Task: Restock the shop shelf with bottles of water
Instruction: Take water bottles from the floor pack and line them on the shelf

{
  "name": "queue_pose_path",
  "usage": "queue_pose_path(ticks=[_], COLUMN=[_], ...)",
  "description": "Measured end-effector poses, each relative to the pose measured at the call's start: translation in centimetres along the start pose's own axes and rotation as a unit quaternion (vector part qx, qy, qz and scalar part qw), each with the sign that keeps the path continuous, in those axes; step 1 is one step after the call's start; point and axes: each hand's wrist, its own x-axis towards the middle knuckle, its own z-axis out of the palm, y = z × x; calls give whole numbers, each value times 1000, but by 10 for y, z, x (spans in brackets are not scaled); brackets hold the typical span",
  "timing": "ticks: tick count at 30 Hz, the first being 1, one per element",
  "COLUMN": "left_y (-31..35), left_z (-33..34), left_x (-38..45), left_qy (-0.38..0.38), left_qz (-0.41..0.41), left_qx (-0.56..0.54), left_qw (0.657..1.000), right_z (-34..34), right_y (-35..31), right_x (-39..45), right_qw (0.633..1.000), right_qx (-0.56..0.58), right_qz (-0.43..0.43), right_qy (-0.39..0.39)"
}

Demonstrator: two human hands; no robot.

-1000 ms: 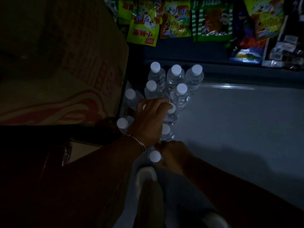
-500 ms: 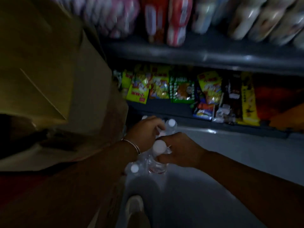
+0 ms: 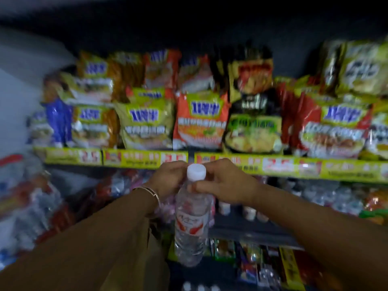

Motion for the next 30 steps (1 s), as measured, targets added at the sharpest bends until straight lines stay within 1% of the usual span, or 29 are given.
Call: queue_pose_path(ticks=[2, 4, 8, 12, 14, 19, 22, 24, 27, 29, 30], left_y=[43, 82, 153, 203, 221, 264, 283, 293, 307, 315, 317], left_z=[-23, -44, -89, -144, -174, -240, -268, -283, -295, -299, -300], left_x=[9, 17, 26, 45, 56, 73, 83, 89, 105, 118, 127], left_qy=[8, 0, -28, -43, -76, -172, -204, -193, -135, -97, -83], left_qz=[-42, -63, -44, -22, -6, 73, 112, 117, 127, 136, 140], left_qx=[-72, -143, -158, -203, -204, -184, -127, -109, -77, -58, -55], left_qw=[996, 988, 986, 978, 976, 965, 964, 968, 980, 984, 985], right_z=[-30, -59, -110, -150, -168, -198, -208, -214, -221, -225, -228], right_y=[-38, -77, -154, -220, -250, -313, -339, -351, -361, -361, -359], right_x=[21, 43, 90, 146, 173, 235, 264, 281, 303, 313, 316], right_qw=[1000, 999, 994, 985, 982, 977, 971, 969, 964, 967, 971], right_qx=[9, 17, 8, 28, 26, 44, 49, 53, 70, 86, 89], right_qz=[-14, -17, -28, -46, -52, -71, -76, -74, -65, -39, -19], right_qy=[17, 44, 109, 162, 178, 198, 219, 231, 246, 238, 219])
